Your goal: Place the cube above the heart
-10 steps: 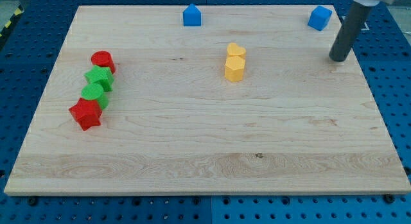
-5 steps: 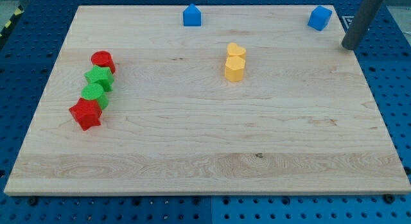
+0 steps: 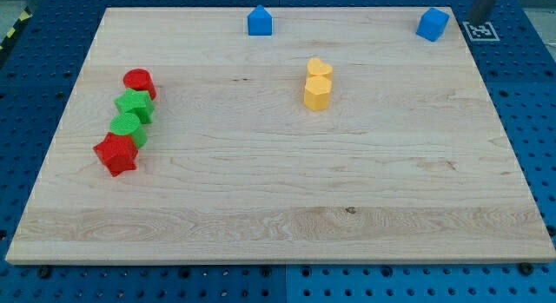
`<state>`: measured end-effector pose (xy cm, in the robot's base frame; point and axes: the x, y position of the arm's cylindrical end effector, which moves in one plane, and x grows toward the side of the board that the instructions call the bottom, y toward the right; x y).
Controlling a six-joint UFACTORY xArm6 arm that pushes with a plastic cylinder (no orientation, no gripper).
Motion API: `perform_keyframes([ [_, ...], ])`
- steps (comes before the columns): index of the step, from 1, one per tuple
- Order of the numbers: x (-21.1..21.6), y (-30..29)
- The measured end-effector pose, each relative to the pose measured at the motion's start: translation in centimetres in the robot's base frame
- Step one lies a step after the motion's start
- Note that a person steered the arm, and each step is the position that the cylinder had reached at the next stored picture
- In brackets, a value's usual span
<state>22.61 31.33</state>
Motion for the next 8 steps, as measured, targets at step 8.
perform_keyframes([
  [8, 4.3, -9.6],
])
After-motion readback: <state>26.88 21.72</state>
